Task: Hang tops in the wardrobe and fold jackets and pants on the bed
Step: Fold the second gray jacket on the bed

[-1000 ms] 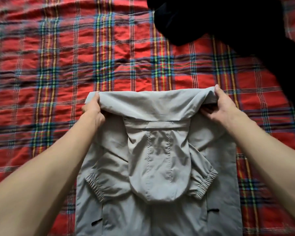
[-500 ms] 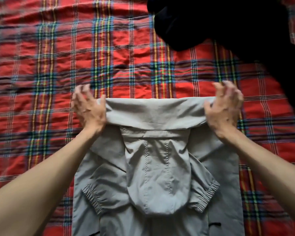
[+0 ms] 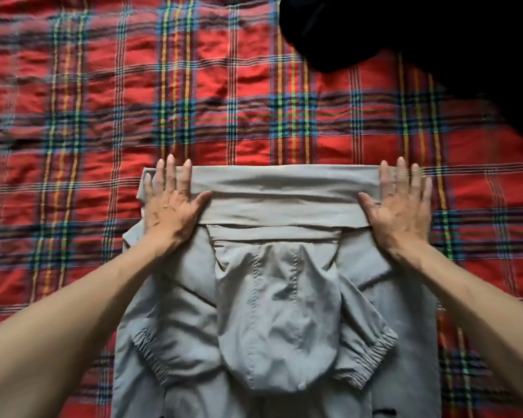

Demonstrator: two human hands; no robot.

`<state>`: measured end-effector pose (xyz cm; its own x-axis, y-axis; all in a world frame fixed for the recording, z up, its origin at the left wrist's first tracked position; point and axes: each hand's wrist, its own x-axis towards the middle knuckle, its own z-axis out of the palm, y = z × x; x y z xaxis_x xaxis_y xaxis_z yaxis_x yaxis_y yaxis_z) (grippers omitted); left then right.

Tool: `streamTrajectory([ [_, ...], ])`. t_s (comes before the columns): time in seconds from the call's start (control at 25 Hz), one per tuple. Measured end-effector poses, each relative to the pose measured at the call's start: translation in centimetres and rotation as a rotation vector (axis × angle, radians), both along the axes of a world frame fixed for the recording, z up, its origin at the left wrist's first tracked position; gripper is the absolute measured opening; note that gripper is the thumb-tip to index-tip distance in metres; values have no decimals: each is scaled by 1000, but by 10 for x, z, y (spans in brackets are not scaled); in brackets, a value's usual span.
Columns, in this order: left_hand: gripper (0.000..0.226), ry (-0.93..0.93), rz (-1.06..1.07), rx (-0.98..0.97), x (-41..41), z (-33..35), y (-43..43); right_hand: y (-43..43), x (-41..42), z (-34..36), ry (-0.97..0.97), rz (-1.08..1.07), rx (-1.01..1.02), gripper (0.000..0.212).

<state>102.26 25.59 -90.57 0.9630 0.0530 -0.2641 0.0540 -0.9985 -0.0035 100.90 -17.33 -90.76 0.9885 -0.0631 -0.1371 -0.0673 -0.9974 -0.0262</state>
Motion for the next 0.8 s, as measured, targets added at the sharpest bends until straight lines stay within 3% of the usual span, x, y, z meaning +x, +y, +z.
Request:
streamTrajectory([
  [0.12, 79, -69, 324, -184, 0, 19, 5, -8, 1, 21, 7, -227, 205, 83],
  [0.24, 64, -218, 787, -470, 17, 44, 9, 4, 18, 45, -73, -565, 522, 68],
  [0.36, 36, -51, 1030, -622, 24, 48, 25, 4, 25, 44, -23, -814, 703, 51],
  [0.52, 23, 66, 1150, -1084, 18, 61, 34, -4, 12, 45, -31, -775, 904, 22],
  [0.72, 13, -285, 972, -1334, 56, 125, 41, 7, 67, 117, -183, -618, 1125, 9],
  [0.8, 10, -364, 874, -1402, 91, 153, 45, 10, 110, 145, -230, -604, 1187, 17],
])
